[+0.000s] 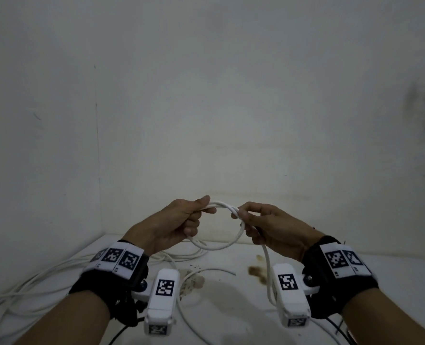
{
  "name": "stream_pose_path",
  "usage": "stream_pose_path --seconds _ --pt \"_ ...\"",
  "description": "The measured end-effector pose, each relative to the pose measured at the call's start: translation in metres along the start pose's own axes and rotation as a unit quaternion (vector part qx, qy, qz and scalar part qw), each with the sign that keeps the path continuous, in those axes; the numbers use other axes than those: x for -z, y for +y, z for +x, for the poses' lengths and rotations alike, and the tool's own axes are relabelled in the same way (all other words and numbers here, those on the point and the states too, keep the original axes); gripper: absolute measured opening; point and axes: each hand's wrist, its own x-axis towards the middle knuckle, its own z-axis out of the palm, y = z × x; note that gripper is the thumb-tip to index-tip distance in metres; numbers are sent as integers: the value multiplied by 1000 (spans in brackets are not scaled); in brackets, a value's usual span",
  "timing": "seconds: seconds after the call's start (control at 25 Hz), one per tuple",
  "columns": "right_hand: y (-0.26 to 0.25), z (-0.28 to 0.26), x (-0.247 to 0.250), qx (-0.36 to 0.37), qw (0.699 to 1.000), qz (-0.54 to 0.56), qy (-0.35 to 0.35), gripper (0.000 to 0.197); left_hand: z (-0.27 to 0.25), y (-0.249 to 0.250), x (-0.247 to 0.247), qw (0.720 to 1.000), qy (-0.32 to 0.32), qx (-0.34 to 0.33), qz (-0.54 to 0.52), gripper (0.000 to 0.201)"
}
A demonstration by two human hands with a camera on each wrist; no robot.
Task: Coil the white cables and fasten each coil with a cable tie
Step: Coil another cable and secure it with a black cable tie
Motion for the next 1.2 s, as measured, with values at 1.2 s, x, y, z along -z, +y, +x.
stream_pose_path --seconds 1.2 --pt "-2 -11 -9 98 976 -191 40 24 0 5 -5 991 -56 63 106 32"
